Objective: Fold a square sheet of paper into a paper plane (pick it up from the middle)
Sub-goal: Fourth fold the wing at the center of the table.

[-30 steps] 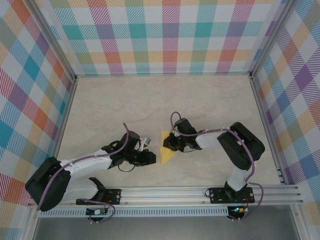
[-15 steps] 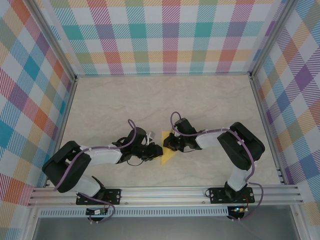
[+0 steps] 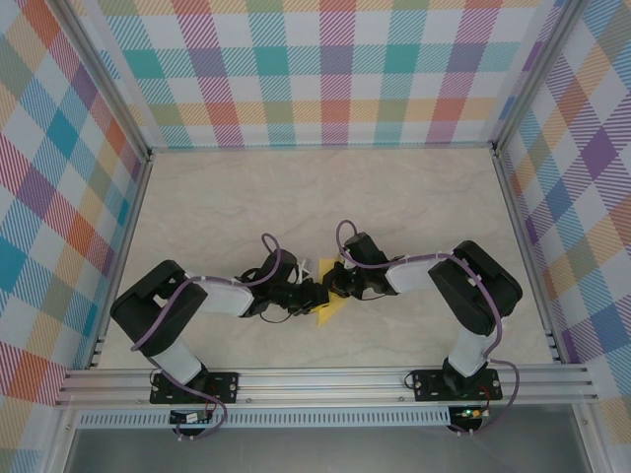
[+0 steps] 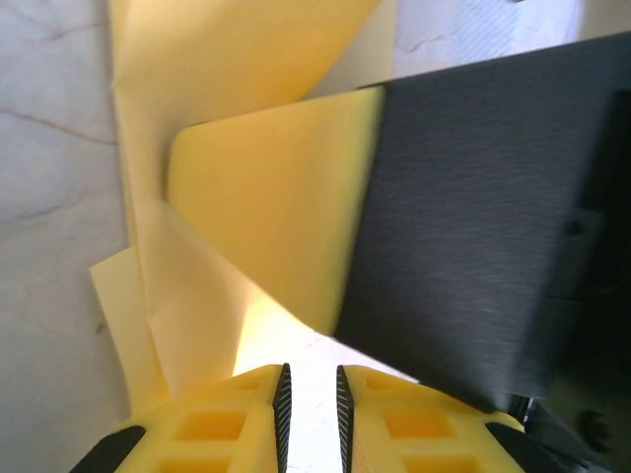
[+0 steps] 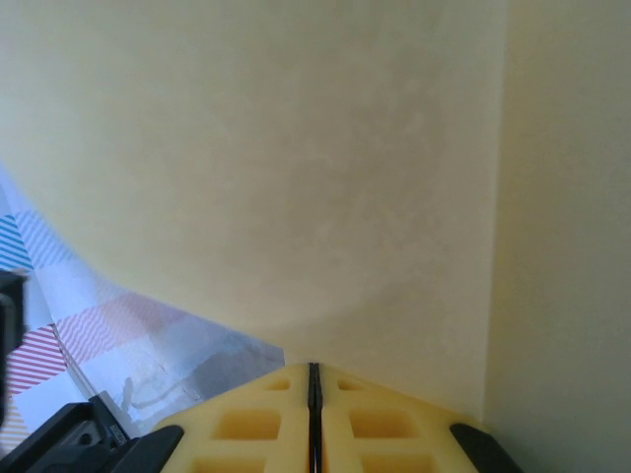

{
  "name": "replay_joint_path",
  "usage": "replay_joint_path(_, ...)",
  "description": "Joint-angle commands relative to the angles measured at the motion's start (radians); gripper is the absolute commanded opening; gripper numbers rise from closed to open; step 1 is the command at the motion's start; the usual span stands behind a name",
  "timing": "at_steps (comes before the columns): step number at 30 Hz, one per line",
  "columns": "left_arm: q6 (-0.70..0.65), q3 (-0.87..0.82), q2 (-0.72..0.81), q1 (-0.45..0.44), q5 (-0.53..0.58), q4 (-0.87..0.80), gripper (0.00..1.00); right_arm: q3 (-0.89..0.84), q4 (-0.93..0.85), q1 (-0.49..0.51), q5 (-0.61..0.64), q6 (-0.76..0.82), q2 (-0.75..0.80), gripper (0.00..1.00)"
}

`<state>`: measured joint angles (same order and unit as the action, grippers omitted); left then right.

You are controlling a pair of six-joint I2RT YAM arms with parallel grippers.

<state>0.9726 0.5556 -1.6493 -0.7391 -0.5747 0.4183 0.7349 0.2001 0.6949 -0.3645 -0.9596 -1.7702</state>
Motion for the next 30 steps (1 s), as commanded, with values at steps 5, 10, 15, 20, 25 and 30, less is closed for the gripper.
replay_joint_path(5, -0.012, -0.023, -0.069, -0.027, -0.021, -0.007, 0.20, -0.043, -0.166, -0.001, 0.096, 0.018, -0.078, 0.10)
replay_joint_path(10, -0.033, -0.059, -0.057, -0.049, -0.040, -0.031, 0.20, -0.038, -0.175, -0.001, 0.099, 0.020, -0.079, 0.10)
replay_joint_path(15, -0.064, -0.083, 0.005, -0.067, -0.028, -0.093, 0.20, -0.038, -0.178, -0.001, 0.102, 0.018, -0.084, 0.10)
replay_joint_path(20, -0.101, -0.051, 0.034, -0.086, -0.011, -0.198, 0.19, -0.038, -0.178, -0.001, 0.102, 0.015, -0.082, 0.10)
replay_joint_path(25, -0.123, -0.057, 0.078, -0.090, 0.028, -0.290, 0.19, -0.048, -0.179, 0.000, 0.110, 0.014, -0.067, 0.10)
replay_joint_path(30, -0.135, -0.063, 0.090, -0.096, 0.035, -0.339, 0.19, -0.049, -0.180, 0.001, 0.107, 0.013, -0.071, 0.11)
